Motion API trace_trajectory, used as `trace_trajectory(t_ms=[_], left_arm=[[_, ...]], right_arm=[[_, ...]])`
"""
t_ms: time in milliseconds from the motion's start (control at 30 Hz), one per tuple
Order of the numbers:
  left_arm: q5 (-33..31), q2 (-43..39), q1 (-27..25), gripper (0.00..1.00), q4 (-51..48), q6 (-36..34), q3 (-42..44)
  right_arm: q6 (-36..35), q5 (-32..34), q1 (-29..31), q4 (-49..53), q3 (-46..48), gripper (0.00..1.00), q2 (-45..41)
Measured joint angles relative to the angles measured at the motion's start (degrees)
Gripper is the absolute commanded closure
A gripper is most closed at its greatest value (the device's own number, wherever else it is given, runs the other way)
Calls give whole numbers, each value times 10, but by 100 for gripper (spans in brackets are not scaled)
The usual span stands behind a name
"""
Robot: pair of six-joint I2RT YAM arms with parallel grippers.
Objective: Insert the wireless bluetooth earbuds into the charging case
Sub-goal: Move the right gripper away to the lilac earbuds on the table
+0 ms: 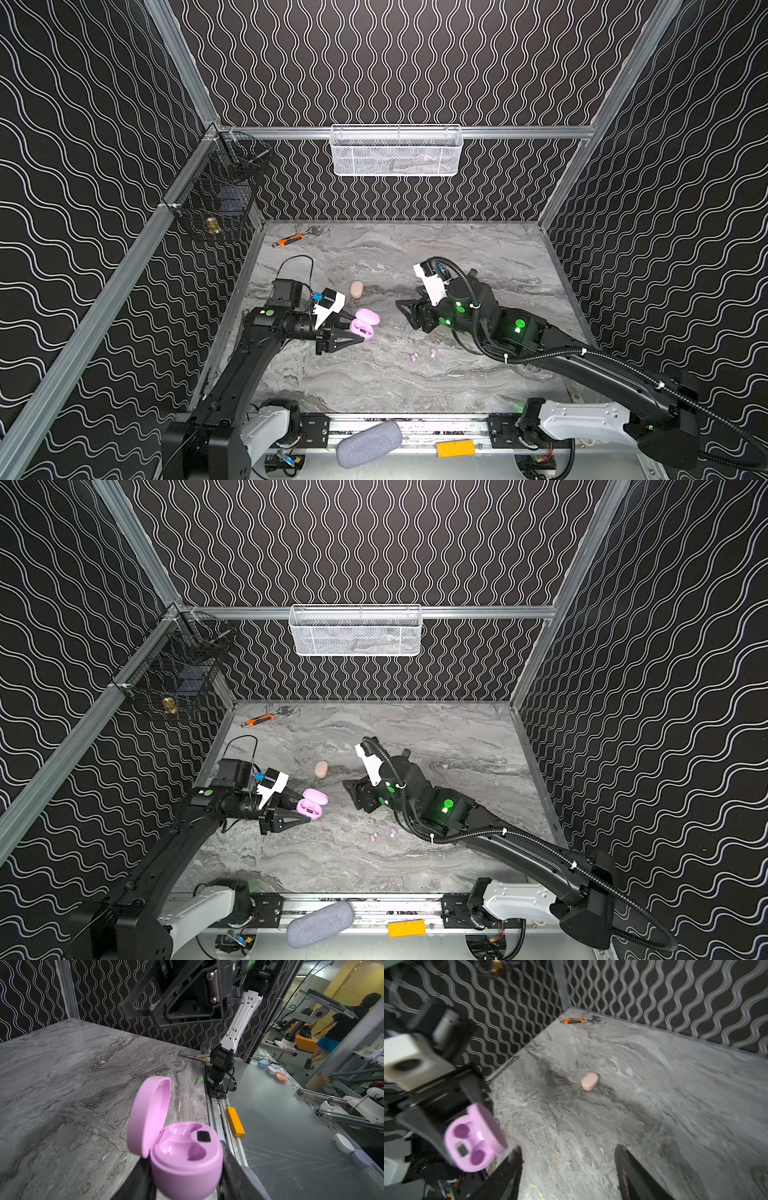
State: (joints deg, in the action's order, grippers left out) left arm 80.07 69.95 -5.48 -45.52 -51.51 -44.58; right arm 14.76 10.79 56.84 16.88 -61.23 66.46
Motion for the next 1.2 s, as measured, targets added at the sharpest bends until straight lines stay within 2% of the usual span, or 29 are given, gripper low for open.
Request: trace_trajectory(t_ms=[300,533,667,1000,1133,1200], left_arm=[[0,33,0,69,0,-14,-15],[8,50,0,69,1,-18,-22],[14,48,0,69,1,-18,-19],[16,35,0,68,0,-17,-8],[15,33,0,68,1,-13,-5],[15,33,0,68,1,-13,-4]], right_arm=[[100,29,-36,57,76,30,14],[150,14,-80,68,148,42,30],[154,-30,-108,61,181,53,40],[147,-137,-161,14,263,63,94],[145,-162,-165,-17,266,64,108],[143,-170,-165,-28,267,59,113]])
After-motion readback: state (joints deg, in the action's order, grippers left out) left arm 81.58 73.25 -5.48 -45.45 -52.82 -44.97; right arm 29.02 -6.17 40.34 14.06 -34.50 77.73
